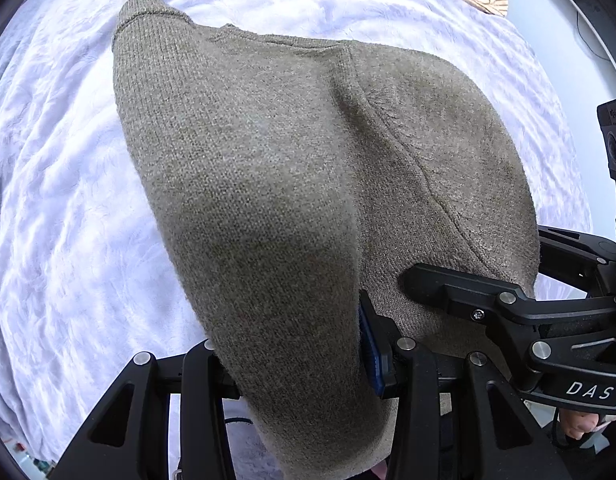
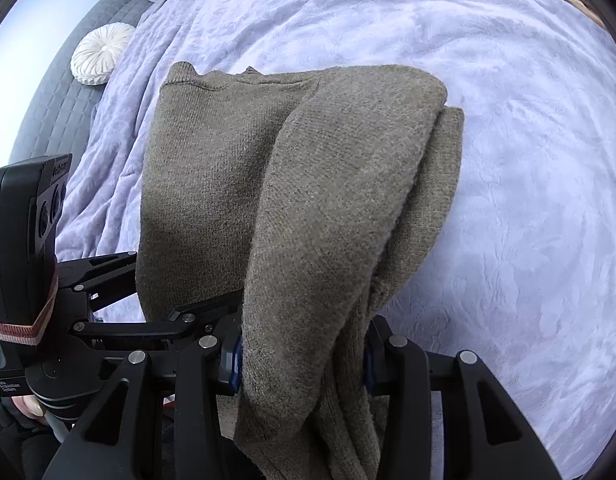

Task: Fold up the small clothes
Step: 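Lift the hem end with both grippers and fold it toward the collar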

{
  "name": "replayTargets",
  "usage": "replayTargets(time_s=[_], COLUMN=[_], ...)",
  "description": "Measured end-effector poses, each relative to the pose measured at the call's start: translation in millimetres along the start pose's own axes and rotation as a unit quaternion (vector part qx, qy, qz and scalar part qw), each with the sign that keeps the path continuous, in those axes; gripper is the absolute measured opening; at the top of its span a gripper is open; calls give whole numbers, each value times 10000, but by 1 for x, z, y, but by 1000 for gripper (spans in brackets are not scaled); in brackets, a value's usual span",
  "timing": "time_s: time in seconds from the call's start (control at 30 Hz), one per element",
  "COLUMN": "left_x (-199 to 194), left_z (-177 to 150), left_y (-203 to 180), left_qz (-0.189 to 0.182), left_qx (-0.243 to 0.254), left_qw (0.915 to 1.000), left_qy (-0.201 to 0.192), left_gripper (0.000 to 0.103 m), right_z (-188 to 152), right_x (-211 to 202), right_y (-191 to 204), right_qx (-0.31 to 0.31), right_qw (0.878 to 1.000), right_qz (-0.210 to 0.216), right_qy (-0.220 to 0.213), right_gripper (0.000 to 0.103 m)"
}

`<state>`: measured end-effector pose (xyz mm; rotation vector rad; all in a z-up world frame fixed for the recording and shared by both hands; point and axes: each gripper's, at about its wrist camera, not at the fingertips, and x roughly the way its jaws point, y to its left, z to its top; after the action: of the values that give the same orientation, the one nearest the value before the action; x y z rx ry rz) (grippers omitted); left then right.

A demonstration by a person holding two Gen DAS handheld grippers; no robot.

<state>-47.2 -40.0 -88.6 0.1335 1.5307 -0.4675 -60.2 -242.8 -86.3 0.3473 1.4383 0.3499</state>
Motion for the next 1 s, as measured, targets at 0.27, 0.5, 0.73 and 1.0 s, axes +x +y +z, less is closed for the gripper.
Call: replayTargets(time_s=[0.27,0.5,0.73,1.0], left_x=[6,0,9,18], left_z=[20,28,39,48], left_y=[1,13,23,34], left_qz=[-43,-114,-157,-267], left_qx=[84,42,40,-27], left_qw=[9997,9995,9991,9976], left_qy=[218,305,385,631], left_gripper=[45,45,45,45], right_z=[-2,4,13,17], right_x=[13,24,33,54], right_y=[-14,-20,-23,-30], right_qx=[149,227,267,323], right_qw=[9999,9995,9991,9977], right_qz=[-17,-13,-48,-58], right_qy=[81,219,330,593], right_gripper=[46,46,46,46])
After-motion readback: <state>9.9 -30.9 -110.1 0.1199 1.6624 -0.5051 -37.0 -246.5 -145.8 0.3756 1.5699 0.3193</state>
